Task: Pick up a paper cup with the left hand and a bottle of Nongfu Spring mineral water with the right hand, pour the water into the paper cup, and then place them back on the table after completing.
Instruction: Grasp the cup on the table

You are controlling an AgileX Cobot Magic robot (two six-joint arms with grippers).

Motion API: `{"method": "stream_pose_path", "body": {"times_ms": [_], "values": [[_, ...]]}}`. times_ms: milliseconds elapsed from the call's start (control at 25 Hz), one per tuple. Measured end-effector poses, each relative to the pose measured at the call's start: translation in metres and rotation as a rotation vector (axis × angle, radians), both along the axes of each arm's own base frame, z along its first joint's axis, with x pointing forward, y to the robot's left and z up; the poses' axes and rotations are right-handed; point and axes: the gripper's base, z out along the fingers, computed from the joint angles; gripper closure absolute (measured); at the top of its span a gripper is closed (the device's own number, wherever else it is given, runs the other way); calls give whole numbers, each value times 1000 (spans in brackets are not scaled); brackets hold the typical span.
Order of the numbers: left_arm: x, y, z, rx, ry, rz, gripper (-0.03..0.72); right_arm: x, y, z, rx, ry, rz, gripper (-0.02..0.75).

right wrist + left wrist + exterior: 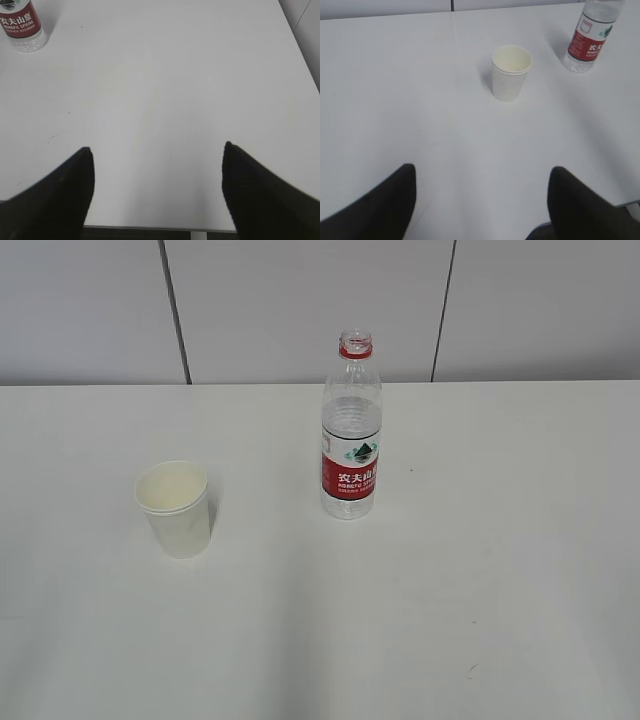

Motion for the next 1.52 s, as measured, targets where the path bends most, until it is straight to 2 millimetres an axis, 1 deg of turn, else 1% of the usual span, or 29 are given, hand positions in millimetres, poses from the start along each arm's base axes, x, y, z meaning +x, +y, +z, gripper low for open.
{"method": "stream_pose_path", "body": {"times_ms": [1520], "values": [[0,0,0,0,0,0,188,0,0,0,0,0,0,150]]}}
